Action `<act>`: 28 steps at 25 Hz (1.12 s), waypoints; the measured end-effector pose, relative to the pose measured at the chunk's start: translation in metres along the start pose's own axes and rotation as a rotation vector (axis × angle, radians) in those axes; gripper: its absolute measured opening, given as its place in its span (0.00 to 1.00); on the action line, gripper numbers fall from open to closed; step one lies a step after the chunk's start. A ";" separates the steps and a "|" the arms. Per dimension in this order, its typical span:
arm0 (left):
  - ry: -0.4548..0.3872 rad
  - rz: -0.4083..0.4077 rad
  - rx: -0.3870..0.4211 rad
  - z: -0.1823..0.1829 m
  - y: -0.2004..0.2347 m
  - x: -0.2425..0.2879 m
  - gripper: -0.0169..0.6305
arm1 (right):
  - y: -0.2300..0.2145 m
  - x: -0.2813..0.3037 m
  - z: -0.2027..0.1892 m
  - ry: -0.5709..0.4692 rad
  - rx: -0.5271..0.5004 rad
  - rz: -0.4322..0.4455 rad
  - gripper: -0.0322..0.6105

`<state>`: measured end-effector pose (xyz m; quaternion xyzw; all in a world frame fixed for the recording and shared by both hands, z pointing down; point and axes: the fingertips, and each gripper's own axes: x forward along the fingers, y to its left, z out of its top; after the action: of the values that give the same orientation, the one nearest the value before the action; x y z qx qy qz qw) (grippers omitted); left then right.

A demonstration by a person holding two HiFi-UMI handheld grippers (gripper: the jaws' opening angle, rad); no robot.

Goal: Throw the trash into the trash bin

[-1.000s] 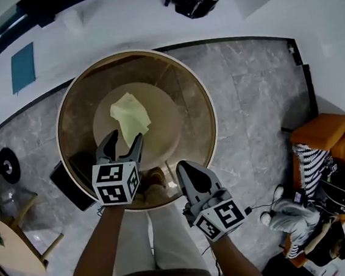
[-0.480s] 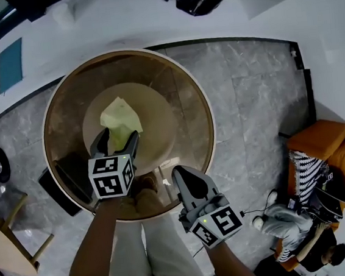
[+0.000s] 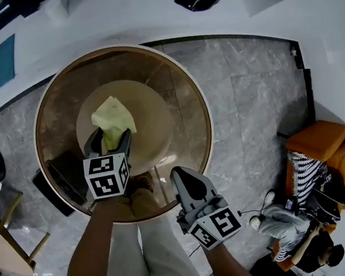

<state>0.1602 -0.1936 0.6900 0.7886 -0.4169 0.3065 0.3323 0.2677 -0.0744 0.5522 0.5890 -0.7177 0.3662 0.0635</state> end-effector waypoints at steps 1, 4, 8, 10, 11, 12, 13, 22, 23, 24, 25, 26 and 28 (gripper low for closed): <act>0.001 0.003 0.000 0.000 0.000 0.000 0.57 | -0.001 0.000 0.000 0.000 0.002 0.000 0.08; 0.002 0.006 -0.017 0.000 0.002 0.000 0.48 | -0.002 -0.001 -0.002 -0.001 0.003 -0.001 0.08; 0.013 0.019 -0.026 -0.005 0.006 -0.004 0.27 | -0.002 -0.003 -0.002 -0.003 0.004 -0.002 0.08; 0.015 0.015 -0.021 -0.005 0.006 -0.007 0.20 | 0.000 -0.002 -0.001 -0.006 0.003 -0.001 0.08; 0.013 0.006 -0.019 -0.004 0.006 -0.009 0.16 | 0.002 -0.001 0.000 -0.007 0.002 0.000 0.08; 0.010 -0.006 -0.018 -0.004 0.005 -0.012 0.13 | 0.004 -0.001 0.000 -0.007 0.001 0.001 0.08; 0.006 -0.017 -0.018 -0.003 0.004 -0.016 0.10 | 0.006 -0.001 0.000 -0.008 -0.001 0.002 0.08; -0.017 -0.041 0.006 0.010 0.000 -0.063 0.09 | 0.041 -0.006 0.012 -0.025 -0.030 0.028 0.08; -0.023 -0.043 0.005 0.012 0.000 -0.070 0.09 | 0.046 -0.007 0.014 -0.027 -0.035 0.034 0.08; -0.031 -0.044 0.003 0.014 0.001 -0.078 0.09 | 0.052 -0.007 0.016 -0.029 -0.042 0.042 0.08; -0.039 -0.043 0.000 0.016 0.002 -0.085 0.09 | 0.057 -0.006 0.017 -0.032 -0.048 0.050 0.08; -0.046 -0.042 -0.004 0.018 0.005 -0.093 0.09 | 0.063 -0.004 0.019 -0.034 -0.056 0.058 0.08; -0.057 -0.037 -0.013 0.019 0.011 -0.108 0.09 | 0.077 -0.001 0.020 -0.035 -0.071 0.074 0.08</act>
<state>0.1042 -0.1643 0.5995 0.8023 -0.4137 0.2747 0.3310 0.2062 -0.0831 0.5027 0.5656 -0.7525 0.3325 0.0582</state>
